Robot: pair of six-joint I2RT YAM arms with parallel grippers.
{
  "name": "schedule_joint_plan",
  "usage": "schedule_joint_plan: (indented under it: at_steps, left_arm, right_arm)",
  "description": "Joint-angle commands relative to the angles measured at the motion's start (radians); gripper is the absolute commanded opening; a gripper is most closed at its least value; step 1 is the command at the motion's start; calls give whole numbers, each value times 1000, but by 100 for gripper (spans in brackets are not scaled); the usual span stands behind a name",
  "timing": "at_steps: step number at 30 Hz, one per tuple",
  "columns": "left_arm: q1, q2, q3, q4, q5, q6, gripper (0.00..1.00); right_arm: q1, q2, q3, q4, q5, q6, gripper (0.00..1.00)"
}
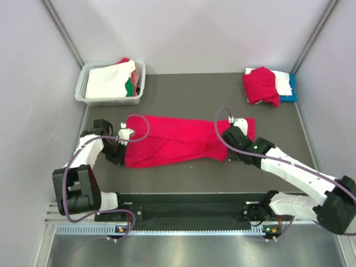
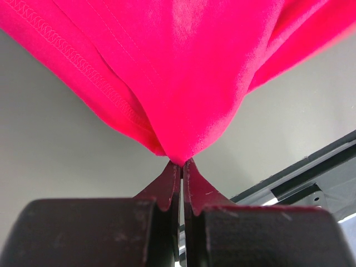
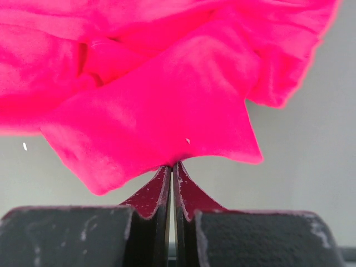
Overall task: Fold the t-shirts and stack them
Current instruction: Fold the tshirt
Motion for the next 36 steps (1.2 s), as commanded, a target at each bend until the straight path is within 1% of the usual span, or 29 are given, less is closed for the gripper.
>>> schedule_joint_plan:
  at_steps: [1, 6, 8, 15, 18, 19, 21, 22, 23, 25, 26, 29, 32, 36]
  left_arm:
    - [5, -23, 16, -5, 35, 11, 0]
    - [5, -11, 27, 4, 45, -1, 0]
    - [5, -8, 29, 8, 37, -3, 0]
    - [6, 7, 16, 65, -14, -10, 0]
    - [23, 36, -3, 191, -57, -36, 0]
    - [32, 73, 1, 246, -64, -52, 0]
    - [51, 128, 65, 262, -60, -78, 0]
    - [57, 182, 99, 255, -42, -108, 0]
    - [59, 203, 169, 251, -29, -122, 0]
    - [57, 245, 235, 237, 12, -148, 0]
    - [57, 259, 298, 222, 26, -159, 0]
    - [55, 302, 413, 190, 51, -184, 0]
    - [55, 336, 489, 167, 64, -200, 0]
    - [46, 340, 498, 169, 66, -205, 0]
  right_arm:
    - [15, -67, 49, -112, 86, 19, 0]
    - [5, 11, 115, -85, 117, -22, 0]
    - [-11, 49, 135, -45, 119, -51, 0]
    - [-104, 112, 196, 21, 116, -117, 0]
    - [-142, 113, 201, 38, 116, -136, 0]
    - [-152, 111, 198, 44, 114, -145, 0]
    - [-182, 109, 196, 62, 105, -154, 0]
    - [-190, 111, 197, 65, 103, -162, 0]
    - [-202, 114, 197, 72, 100, -167, 0]
    - [-213, 117, 199, 79, 99, -173, 0]
    - [-218, 120, 199, 85, 94, -173, 0]
    - [-242, 132, 201, 102, 85, -176, 0]
    - [-249, 143, 194, 124, 70, -165, 0]
    - [-253, 166, 181, 145, 65, -156, 0]
